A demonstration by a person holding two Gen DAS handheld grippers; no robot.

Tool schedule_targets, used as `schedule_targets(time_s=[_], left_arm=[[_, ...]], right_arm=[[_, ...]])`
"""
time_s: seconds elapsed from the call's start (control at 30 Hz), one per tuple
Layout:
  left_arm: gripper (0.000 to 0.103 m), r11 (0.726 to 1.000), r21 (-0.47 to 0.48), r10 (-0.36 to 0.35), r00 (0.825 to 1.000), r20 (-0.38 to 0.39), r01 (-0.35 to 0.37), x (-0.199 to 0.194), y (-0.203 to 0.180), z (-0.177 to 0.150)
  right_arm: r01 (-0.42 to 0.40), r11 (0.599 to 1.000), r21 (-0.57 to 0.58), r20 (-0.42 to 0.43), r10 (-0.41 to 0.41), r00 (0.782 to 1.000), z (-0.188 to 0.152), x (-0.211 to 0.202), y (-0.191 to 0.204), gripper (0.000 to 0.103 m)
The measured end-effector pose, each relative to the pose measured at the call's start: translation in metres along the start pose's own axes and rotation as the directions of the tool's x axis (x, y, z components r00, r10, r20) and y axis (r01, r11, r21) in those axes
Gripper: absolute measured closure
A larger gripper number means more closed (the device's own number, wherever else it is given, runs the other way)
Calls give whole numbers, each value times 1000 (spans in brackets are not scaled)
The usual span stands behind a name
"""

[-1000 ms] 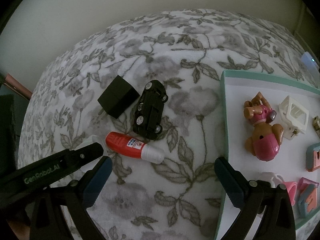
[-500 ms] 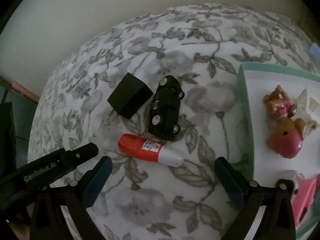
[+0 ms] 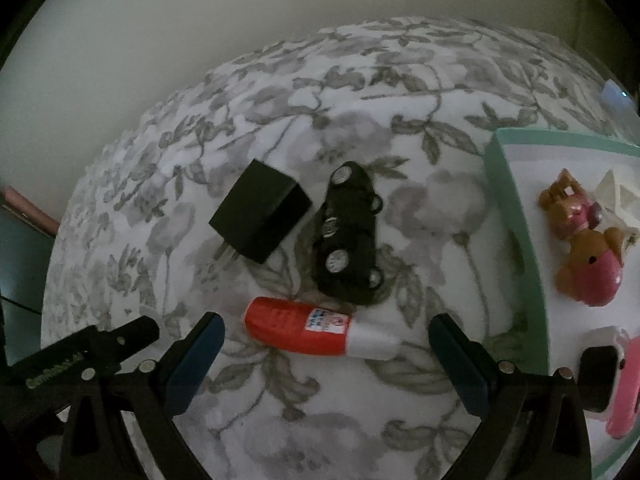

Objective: Organize rigid objects
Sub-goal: 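Grasp the white cube charger with the left tool while the right tool grasps the red-and-white glue stick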

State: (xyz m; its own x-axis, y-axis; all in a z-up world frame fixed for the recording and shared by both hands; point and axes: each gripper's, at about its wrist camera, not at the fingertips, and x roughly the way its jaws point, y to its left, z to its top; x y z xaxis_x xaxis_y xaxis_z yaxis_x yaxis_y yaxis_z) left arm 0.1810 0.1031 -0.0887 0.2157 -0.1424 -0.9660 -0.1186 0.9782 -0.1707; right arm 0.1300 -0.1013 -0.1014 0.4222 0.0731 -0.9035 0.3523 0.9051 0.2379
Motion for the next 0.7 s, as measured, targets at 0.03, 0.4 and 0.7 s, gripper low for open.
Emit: schedule_targets(time_s=[0.03,0.4,0.7], left_arm=[[40,1000,-4,0,1000,2,0,-2,3,-2],[40,1000,-6,2,1000,-9,-2,7,7,5],[40,1000,16,27,1000,-12,-27,9,4,2]], right_arm=[[24,1000,-11,10,-24,1000,-1,1,4,0],[175,984,-39,55,-173,983,-7,11,22,0],[224,974,-34,65,-221,973,-10,5,21,15]])
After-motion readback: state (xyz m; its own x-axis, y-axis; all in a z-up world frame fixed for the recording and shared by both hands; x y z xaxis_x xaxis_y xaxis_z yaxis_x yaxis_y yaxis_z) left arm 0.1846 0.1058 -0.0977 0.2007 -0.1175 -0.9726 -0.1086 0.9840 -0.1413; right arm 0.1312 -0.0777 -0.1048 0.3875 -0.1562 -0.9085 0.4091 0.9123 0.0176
